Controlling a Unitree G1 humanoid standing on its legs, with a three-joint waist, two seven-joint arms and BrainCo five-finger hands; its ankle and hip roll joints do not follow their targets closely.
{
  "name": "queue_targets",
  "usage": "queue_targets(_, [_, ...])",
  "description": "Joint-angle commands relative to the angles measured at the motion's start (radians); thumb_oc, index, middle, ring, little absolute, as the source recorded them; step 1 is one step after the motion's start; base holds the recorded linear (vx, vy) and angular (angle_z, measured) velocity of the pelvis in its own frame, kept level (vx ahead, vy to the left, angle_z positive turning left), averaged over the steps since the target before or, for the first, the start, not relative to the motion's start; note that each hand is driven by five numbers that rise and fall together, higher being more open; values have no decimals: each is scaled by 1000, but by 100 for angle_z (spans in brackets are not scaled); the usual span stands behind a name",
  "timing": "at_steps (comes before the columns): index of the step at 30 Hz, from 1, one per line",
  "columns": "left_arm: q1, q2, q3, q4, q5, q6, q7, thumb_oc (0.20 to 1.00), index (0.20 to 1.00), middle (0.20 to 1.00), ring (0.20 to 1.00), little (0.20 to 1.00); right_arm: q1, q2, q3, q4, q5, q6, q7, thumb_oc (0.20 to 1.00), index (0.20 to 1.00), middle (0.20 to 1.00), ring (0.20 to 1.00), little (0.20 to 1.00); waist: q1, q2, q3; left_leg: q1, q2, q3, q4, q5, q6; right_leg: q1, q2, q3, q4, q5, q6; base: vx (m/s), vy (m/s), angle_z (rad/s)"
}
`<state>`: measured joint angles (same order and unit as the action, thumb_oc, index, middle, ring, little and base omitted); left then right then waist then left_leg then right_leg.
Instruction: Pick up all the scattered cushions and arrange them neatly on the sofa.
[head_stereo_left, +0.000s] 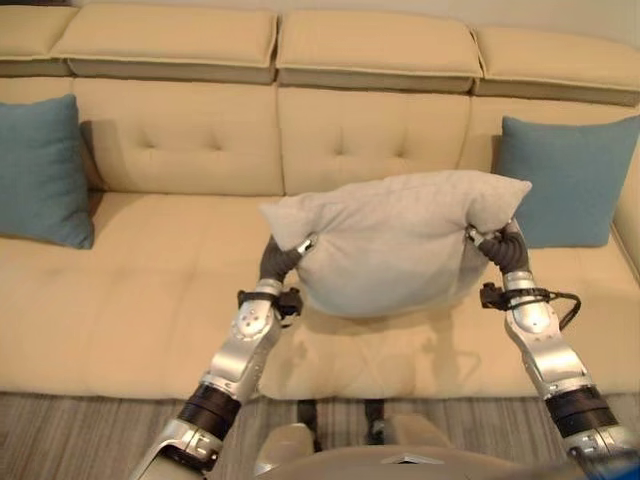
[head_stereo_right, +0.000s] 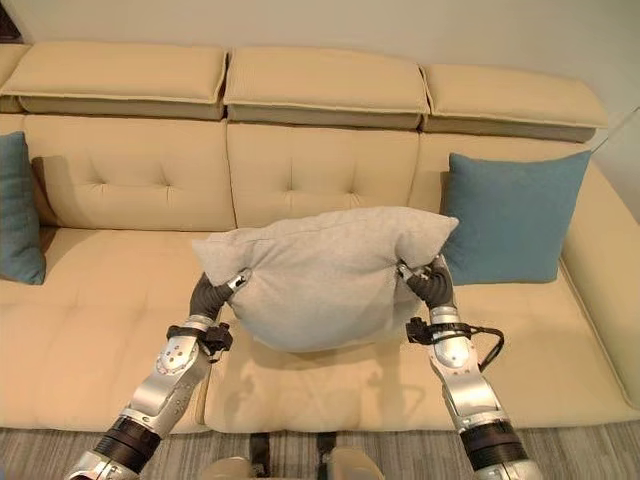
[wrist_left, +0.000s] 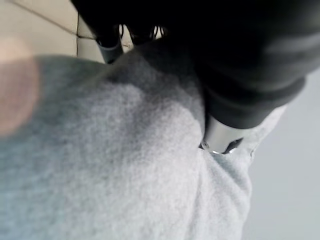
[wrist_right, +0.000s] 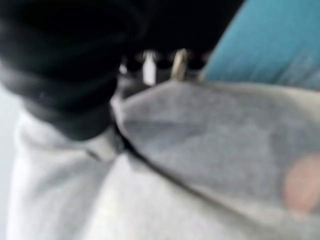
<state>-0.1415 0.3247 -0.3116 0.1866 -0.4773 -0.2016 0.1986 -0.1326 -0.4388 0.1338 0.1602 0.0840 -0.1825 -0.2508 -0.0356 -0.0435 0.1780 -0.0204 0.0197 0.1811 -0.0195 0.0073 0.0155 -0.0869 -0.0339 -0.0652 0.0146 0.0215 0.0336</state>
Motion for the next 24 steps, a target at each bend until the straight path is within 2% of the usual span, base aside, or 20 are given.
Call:
queue_targets(1, [-124, -8, -23, -118, 62, -116, -11, 200, 200, 200, 200, 200, -146, -2, -27, -55, -13, -89, -52, 200, 200, 200, 200, 200, 1, -28, -56, -107, 24, -15, 122, -95, -40, -7, -120, 21, 65, -57, 110, -41, -66, 5])
queue_targets(7, [-277, -9, -25, -80, 81, -139, 65, 200, 200, 200, 200, 200, -283, -11, 19, -21, -14, -87, -88, 200, 200, 200, 200, 200, -1, -14, -35, -167, 24, -24, 150, -98, -43, -55, -128, 4, 77, -58, 99, -25, -40, 11])
queue_targets(11, [-483, 10, -40, 12, 100, -157, 161, 200, 200, 200, 200, 200, -472, -40, 83, 71, 14, -79, -133, 200, 200, 200, 200, 200, 6, -6, 4, -244, 21, -48, 181, -95, -39, -132, -119, 7, 98, -50, 94, -50, -11, 2])
queue_targets(12, [-488, 10, -40, 15, 100, -157, 162, 200, 200, 200, 200, 200, -477, -41, 83, 73, 15, -80, -133, 200, 200, 200, 200, 200, 5, -6, 5, -247, 22, -48, 182, -95, -39, -134, -119, 7, 99, -50, 94, -27, 25, 3])
queue_targets(14, [-608, 25, -49, 91, 84, -170, 203, 200, 200, 200, 200, 200, -610, -67, 118, 141, 24, -76, -163, 200, 200, 200, 200, 200, 4, -1, 27, -292, 13, -57, 192, -94, -41, -177, -120, 15, 106, -44, 98, -17, 39, 3])
queue_targets(18, [-731, 43, -64, 174, 56, -185, 229, 200, 200, 200, 200, 200, -740, -79, 149, 214, 41, -74, -187, 200, 200, 200, 200, 200, 0, 3, 38, -343, 7, -58, 195, -80, -45, -223, -127, 22, 102, -29, 103, 3, 45, 1])
queue_targets(19, [-806, 59, -77, 223, 55, -186, 244, 200, 200, 200, 200, 200, -821, -83, 174, 265, 49, -71, -205, 200, 200, 200, 200, 200, 2, 4, 49, -363, 4, -59, 205, -86, -48, -237, -129, 24, 102, -30, 107, 26, 44, 2])
queue_targets(24, [-961, 107, -112, 325, 82, -181, 264, 200, 200, 200, 200, 200, -969, -82, 213, 359, 74, -83, -232, 200, 200, 200, 200, 200, 6, 5, 65, -407, 0, -61, 212, -86, -51, -278, -131, 36, 95, -16, 115, 11, 37, -1])
